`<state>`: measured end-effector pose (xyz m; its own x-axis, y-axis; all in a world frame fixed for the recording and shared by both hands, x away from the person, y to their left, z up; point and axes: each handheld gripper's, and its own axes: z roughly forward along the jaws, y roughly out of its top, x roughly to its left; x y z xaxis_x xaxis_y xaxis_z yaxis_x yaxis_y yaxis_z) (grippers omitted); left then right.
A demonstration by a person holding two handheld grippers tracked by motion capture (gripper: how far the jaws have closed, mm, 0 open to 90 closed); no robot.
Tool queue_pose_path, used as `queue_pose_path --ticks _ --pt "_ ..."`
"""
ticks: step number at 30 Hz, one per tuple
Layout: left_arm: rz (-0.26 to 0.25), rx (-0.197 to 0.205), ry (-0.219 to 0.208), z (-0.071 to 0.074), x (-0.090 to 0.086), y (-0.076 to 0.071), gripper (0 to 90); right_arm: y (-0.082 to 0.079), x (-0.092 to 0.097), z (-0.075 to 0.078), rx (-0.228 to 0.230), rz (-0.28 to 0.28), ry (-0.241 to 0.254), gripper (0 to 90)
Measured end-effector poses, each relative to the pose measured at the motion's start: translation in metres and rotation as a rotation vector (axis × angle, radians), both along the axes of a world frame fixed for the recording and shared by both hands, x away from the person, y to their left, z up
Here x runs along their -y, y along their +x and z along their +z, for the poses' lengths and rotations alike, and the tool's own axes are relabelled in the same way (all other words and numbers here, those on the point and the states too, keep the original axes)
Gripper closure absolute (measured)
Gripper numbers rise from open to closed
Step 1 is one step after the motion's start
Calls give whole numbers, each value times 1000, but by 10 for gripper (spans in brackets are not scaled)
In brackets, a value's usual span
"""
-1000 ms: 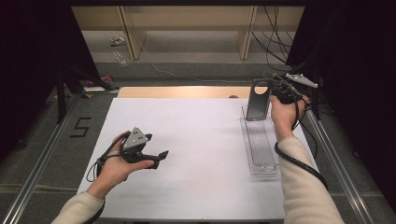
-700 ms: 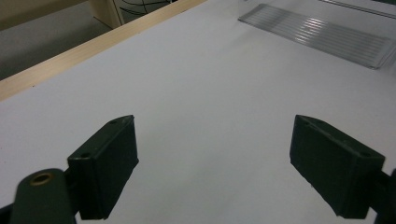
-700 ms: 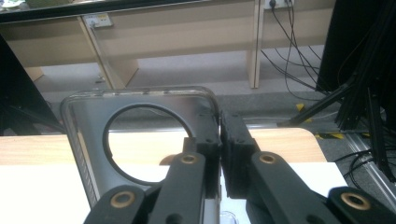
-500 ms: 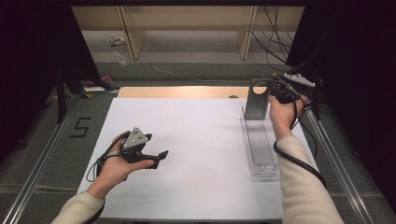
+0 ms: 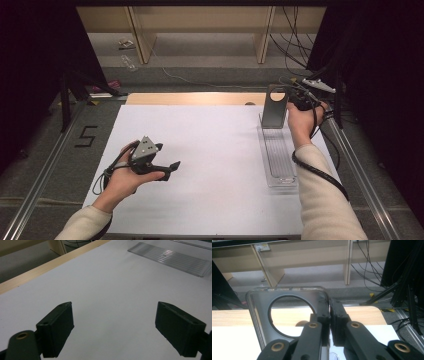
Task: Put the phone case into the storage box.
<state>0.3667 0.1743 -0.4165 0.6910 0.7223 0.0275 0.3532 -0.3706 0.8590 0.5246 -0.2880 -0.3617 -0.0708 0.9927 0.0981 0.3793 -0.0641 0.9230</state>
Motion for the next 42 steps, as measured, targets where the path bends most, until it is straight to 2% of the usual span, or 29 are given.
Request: queue_pose_path --ticks 25,42 --pt "-1 0 1 0 0 0 147 10 2 -9 -37 -9 -15 868" --pt "0 0 0 0 0 0 147 14 0 -15 -51 5 -44 863"
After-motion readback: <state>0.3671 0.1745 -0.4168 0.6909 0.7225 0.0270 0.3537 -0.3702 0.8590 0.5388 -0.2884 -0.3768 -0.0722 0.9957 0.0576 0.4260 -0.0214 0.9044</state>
